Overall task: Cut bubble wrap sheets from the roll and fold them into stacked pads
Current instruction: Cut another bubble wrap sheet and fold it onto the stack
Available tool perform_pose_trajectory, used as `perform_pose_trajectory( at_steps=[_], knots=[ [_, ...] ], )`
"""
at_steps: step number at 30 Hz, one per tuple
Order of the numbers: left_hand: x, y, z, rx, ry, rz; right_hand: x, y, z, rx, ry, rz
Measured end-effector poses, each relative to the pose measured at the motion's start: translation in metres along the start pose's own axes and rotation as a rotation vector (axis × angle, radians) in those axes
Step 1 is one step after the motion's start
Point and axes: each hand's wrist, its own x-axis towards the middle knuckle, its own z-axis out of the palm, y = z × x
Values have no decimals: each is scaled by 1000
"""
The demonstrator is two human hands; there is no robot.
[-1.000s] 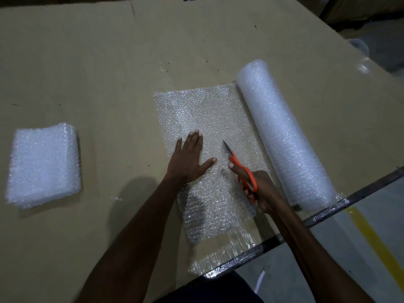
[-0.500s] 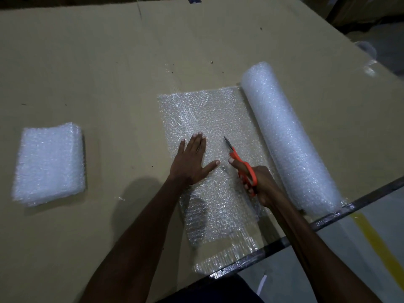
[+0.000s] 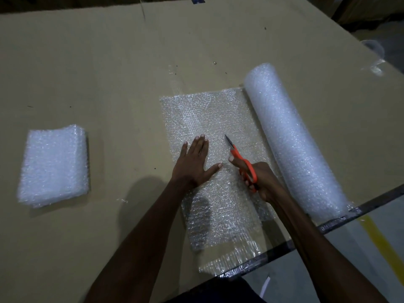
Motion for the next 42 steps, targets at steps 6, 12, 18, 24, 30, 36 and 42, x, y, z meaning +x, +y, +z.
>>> perform_pose_trajectory(
  at_steps=[6,12,18,24,30,36,42],
  knots=[
    [-1,0,0,0,-9,1,3,5,-1,-6,11,7],
    [-3,1,0,-12,-7,3,7,-10,5,-4,-10,6],
    [-3,-2,1,-55,28,2,5,-5,0,6,-31,22],
    [29,-12,-15,-43,51,-72,7,-7,0,-4,-35,25],
    [65,-41,-24,13,79,-66,12,-10,-1,-43,-21,40],
    [68,-55,-17,31,52,-65,19,-12,2,-16,-30,22],
    [67,-56,-15,26,44,-69,19,-7,2,12,-21,19]
  ],
)
